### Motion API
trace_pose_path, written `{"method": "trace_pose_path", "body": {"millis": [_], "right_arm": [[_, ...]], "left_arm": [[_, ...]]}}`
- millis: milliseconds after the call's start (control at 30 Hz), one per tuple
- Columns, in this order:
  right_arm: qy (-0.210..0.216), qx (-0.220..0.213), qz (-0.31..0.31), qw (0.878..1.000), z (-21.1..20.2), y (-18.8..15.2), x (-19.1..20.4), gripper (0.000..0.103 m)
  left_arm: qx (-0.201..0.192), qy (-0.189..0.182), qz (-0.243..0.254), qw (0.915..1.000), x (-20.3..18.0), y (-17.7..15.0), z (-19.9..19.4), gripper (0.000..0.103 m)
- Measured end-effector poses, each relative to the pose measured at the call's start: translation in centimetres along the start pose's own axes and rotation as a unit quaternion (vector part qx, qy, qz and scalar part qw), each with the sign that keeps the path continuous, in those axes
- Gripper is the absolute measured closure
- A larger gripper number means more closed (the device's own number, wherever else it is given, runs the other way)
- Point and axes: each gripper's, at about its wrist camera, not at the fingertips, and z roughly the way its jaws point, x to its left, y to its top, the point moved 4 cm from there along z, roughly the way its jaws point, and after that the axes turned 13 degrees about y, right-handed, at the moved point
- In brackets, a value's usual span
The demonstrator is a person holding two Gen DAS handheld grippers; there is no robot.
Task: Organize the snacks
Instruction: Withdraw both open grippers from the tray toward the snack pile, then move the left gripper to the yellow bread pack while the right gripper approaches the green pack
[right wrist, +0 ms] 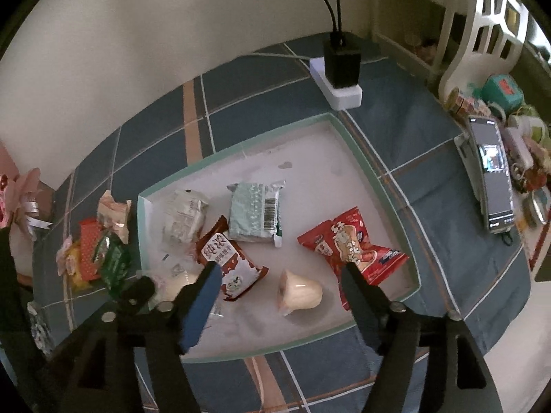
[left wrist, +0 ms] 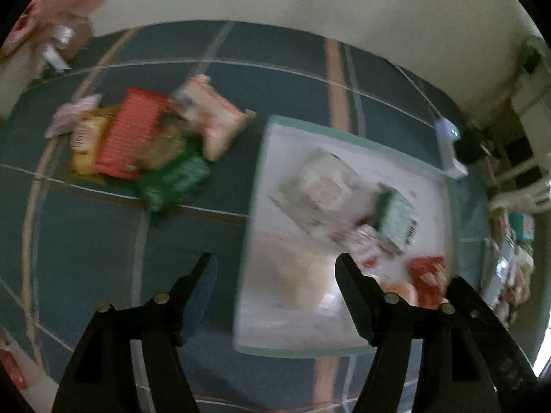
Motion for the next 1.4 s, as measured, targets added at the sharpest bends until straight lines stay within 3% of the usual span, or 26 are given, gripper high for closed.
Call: {"method": "trace_pose_path", "body": {"millis": [33, 100, 433, 933, 1167, 1233, 1400], "right_arm": [[-0.002, -0.001, -0.002, 1.0, -0.1, -0.1, 0.1, 0.024], [-0.003, 0.0, -0.006, 1.0, 0.1, -0.1, 0.4, 0.024], [-0.007, 0.023, -0.019, 1.0, 2.3, -0.9, 2.9, 0.017], [-0.029, 0.053, -0.062, 0.996, 6.3, -3.0, 8.4, 0.0], [-0.026, 0.051, -0.083, 0.995, 6.9, -3.6, 9.9, 0.0], [-0.023, 0.048, -0.088, 0.995, 7.0, -3.7, 10.4, 0.0], [-0.006, 0.035, -0.103, 0.994, 7.3, -3.8, 11.4, 0.0]], "left_arm": [[-0.006, 0.013, -0.008, 0.9999, 0.7, 0.3, 0.0, 0.028], [-0.016, 0.036, -0.024, 0.9989, 2.4, 0.8, 0.0, 0.015], [-0.05, 0.143, -0.049, 0.9872, 9.0, 2.2, 0.2, 0.01], [-0.041, 0.146, -0.066, 0.9863, 12.6, 2.3, 0.9, 0.01], [-0.038, 0.145, -0.087, 0.9849, 14.2, 2.3, 1.2, 0.009], [-0.046, 0.148, -0.089, 0.9838, 14.5, 2.4, 1.1, 0.0], [-0.068, 0.158, -0.085, 0.9815, 14.8, 2.7, 0.7, 0.0]]}}
